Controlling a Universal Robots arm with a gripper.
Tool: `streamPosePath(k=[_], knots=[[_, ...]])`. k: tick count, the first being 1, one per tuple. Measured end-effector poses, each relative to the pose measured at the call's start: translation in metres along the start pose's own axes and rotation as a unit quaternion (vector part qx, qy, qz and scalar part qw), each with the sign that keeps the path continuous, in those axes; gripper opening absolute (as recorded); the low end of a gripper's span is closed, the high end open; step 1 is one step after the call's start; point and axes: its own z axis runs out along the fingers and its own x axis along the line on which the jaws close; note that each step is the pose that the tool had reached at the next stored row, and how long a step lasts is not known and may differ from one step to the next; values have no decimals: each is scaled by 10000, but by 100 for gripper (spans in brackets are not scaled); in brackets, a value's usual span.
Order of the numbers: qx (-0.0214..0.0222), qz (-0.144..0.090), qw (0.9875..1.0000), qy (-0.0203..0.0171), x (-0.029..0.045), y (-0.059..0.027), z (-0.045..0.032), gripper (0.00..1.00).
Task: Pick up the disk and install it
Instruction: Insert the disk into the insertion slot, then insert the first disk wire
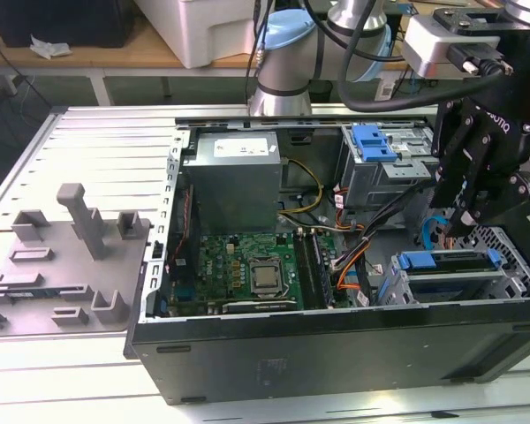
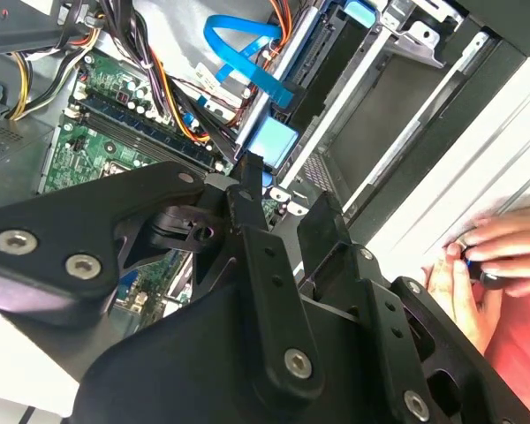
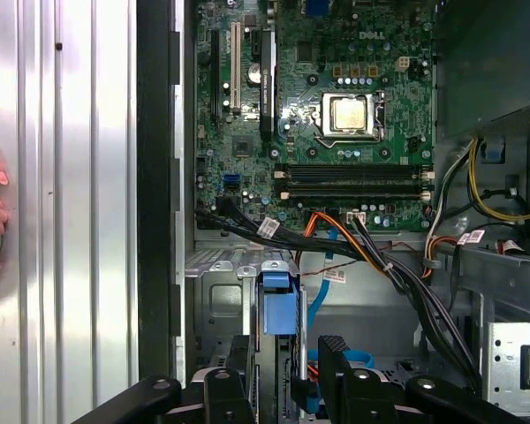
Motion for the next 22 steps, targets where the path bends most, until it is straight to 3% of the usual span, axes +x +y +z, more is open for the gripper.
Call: streamPosePath(k=[20, 22], knots=[[0, 0, 10000, -1, -2, -9, 12, 44], [0, 6, 10000, -1, -43, -53, 14, 44]])
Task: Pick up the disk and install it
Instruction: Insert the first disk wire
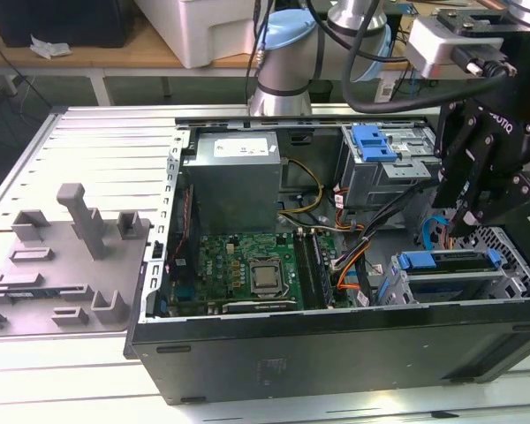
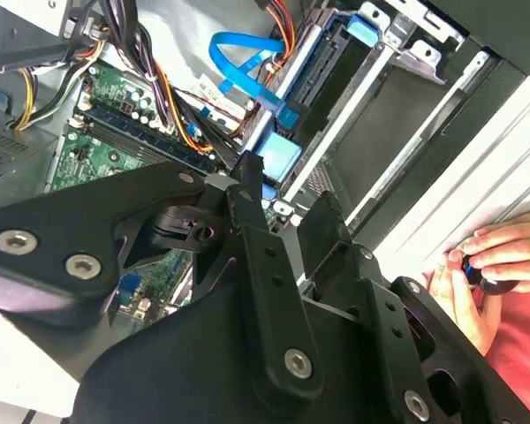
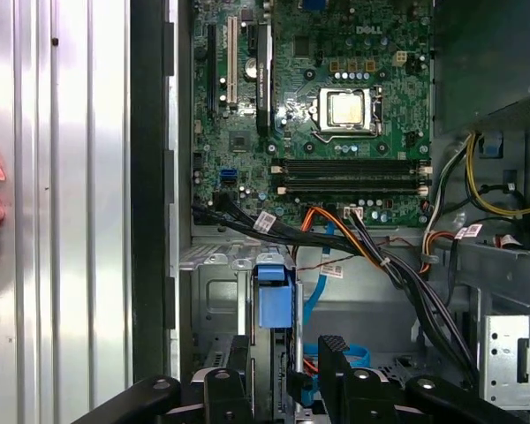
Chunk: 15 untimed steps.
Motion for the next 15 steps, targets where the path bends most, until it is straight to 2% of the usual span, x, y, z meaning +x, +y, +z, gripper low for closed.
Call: streamPosePath(k=[1, 2, 11, 15], knots=[[0, 5, 10000, 0, -88, -66, 4, 44], [0, 8, 10000, 0, -128, -146, 8, 44], [0, 20, 10000, 0, -197, -353, 18, 44], [-3, 152, 9999, 1, -227, -385, 29, 44]])
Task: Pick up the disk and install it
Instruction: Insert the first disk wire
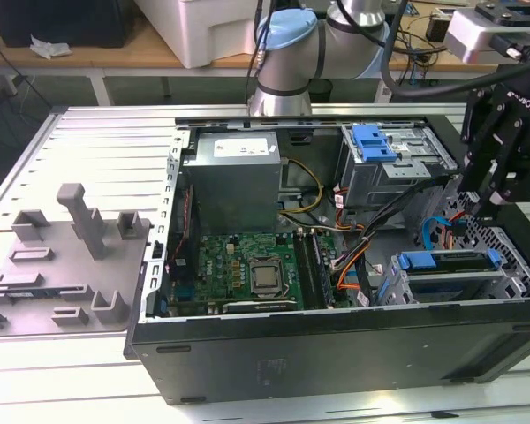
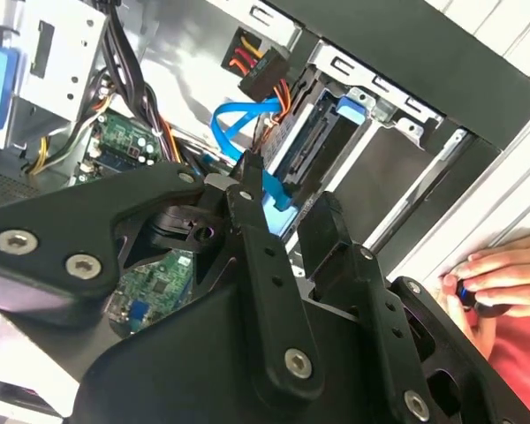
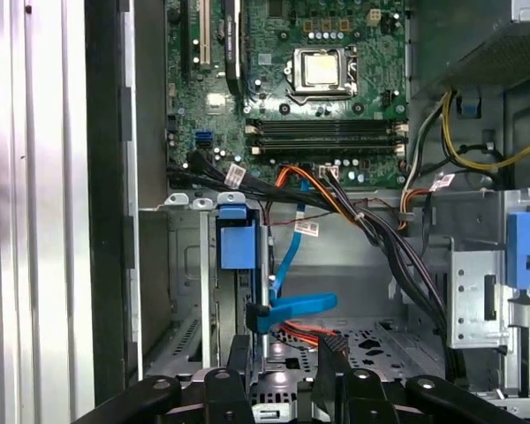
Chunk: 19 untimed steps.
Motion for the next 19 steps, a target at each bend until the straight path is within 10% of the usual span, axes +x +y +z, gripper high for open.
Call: streamPosePath(k=[19], knots=[[-15, 841, 9965, 4, -74, -144, 33, 44]])
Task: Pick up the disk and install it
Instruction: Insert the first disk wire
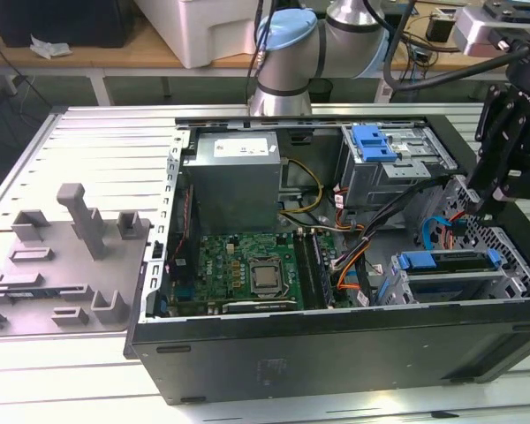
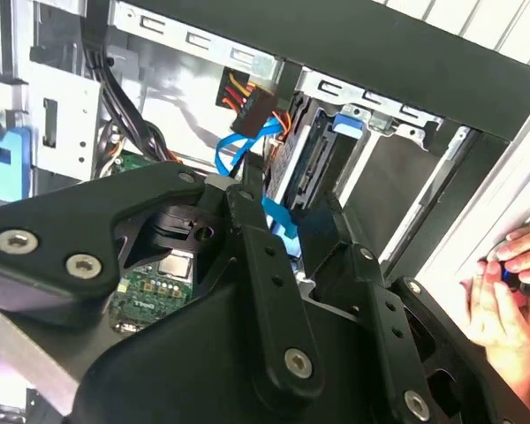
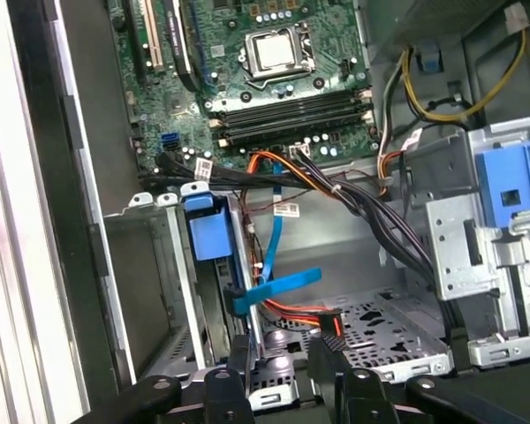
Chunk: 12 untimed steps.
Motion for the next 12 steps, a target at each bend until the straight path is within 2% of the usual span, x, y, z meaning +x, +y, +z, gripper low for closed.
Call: streamPosePath(k=[4, 7, 11, 12], knots=[[-1, 67, 10000, 0, -45, -9, 5, 44], [1, 98, 10000, 14, -112, -7, 18, 44], [17, 115, 9999, 93, -179, -13, 32, 44], [27, 120, 9998, 144, -202, -16, 35, 44]])
